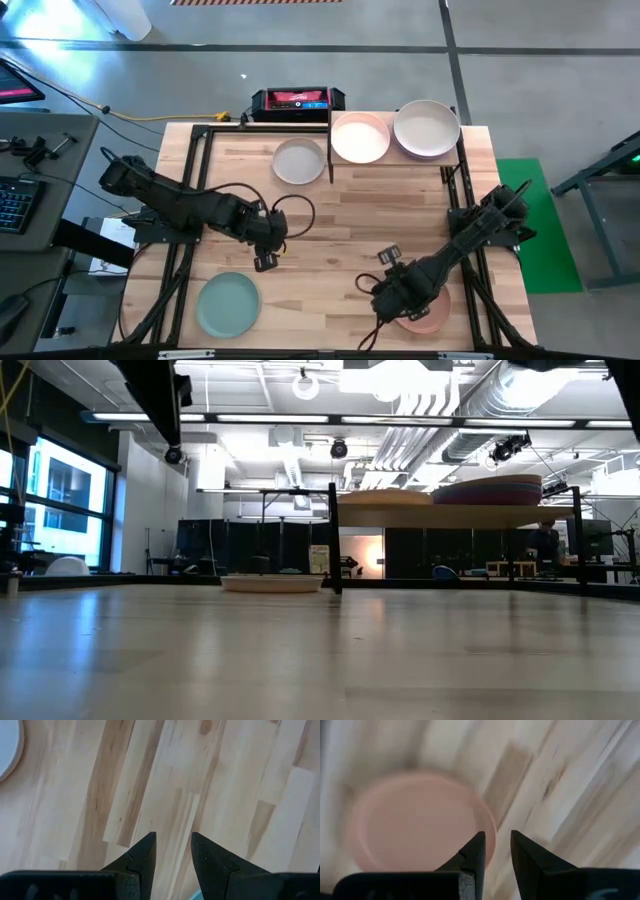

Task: Place and stack plates onto a shelf
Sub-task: Stack the orange plate on top of the peach plate on the shelf

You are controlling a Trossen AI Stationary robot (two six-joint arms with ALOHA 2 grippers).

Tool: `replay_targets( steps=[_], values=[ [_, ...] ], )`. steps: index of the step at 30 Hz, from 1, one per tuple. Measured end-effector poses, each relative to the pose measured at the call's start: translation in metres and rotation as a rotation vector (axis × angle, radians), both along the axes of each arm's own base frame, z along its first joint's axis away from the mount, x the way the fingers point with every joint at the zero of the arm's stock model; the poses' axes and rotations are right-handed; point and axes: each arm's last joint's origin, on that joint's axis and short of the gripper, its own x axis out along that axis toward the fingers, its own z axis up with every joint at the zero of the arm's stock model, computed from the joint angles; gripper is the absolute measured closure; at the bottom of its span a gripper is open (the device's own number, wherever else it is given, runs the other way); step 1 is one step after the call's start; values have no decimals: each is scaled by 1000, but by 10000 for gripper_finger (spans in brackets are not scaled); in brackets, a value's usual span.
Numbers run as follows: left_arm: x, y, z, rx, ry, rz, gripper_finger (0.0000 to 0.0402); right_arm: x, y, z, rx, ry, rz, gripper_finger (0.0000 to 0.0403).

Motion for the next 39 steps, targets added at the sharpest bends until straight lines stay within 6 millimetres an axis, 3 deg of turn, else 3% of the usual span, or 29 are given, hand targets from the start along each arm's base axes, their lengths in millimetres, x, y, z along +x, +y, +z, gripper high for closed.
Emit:
replay_targets(
  steps=[5,12,22,27,39],
  values=[
    [-3,-6,0,-8,5,13,291,-26,-12,-26,-13,29,-46,332],
    [-4,-9,0,-16,3,26,291,-44,-26,-45,41,-2,-66,332],
    [-4,-8,0,-16,1,28,291,-50,-34,-80,55,-22,-119,332],
    [-3,-8,0,-18,0,34,291,-49,-45,-87,4,-37,-209,332],
    [-3,-8,0,-22,0,44,291,-49,-54,-104,50,-30,-194,332]
  ],
)
